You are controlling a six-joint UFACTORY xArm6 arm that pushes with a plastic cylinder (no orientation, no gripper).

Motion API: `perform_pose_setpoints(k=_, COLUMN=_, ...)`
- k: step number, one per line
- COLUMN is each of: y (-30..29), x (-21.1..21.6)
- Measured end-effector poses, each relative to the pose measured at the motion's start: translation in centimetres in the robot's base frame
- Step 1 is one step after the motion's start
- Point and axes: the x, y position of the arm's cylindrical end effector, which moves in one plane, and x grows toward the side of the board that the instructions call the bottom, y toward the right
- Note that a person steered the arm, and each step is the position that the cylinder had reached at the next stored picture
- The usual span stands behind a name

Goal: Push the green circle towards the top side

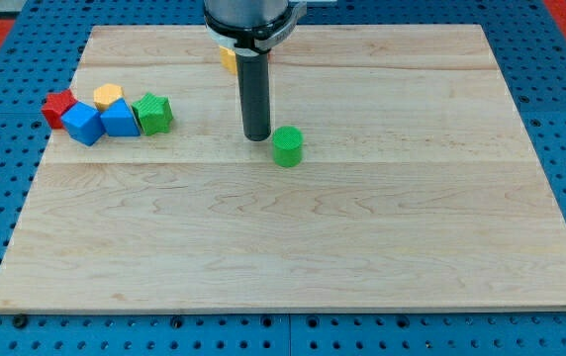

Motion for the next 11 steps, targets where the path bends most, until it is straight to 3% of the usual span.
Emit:
perform_pose_setpoints(k=3, y=-0.9, x=2.2)
perform_pose_setpoints(k=4, y=6.1, x=2.2)
perform_pose_setpoints(k=5, y=5.9, x=4.8)
perform_pose_setpoints(k=6, y=10.5, x=5.0)
perform_pose_setpoints(k=7, y=16.0, x=-0.6)
perform_pose_setpoints(k=8, y=16.5, x=-5.8)
perform_pose_setpoints(k=9, y=14.1, x=-3.9)
perform_pose_setpoints(k=10, y=10.3, x=-5.0)
perform_pose_setpoints(k=11, y=11.8, x=-5.6)
